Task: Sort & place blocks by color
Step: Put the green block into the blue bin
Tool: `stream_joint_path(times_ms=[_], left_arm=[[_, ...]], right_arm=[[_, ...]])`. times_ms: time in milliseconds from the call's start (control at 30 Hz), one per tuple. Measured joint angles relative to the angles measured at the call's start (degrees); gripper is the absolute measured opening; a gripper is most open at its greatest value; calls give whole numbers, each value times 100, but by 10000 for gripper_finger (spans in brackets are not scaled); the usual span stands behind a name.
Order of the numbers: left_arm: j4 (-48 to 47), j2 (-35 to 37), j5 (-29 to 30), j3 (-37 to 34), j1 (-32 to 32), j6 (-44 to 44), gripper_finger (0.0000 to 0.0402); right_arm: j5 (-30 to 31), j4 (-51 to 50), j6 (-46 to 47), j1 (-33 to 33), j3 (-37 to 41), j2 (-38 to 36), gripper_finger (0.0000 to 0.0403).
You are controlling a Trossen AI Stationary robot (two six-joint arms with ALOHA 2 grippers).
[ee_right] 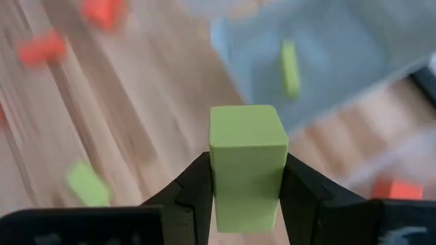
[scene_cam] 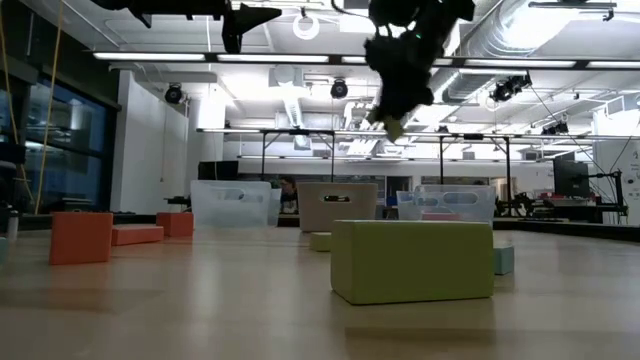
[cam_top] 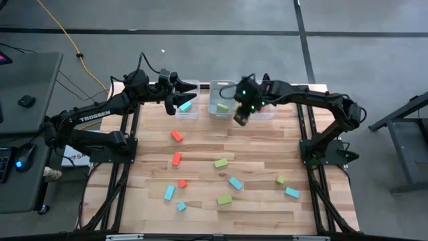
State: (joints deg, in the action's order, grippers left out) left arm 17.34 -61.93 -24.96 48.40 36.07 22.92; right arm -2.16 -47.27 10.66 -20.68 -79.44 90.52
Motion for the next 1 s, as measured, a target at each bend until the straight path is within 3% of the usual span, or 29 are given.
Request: stream_joint_path(times_ms=[300,567,667,1000], left_arm=[[0,0,-1,0,0,0,225],[0,0,-1,0,2,0,225],[0,0,-1,0,-2,0,225],[-30,0,-1,0,-9,0,225]], right_arm=[[65,1642,4,-255,-234,12,108],[1017,3197,-122,-460,-234,402,108],[1095,3216,-147,-518,-234,732,108],[496,2280,326,-528,-224,1629,108]])
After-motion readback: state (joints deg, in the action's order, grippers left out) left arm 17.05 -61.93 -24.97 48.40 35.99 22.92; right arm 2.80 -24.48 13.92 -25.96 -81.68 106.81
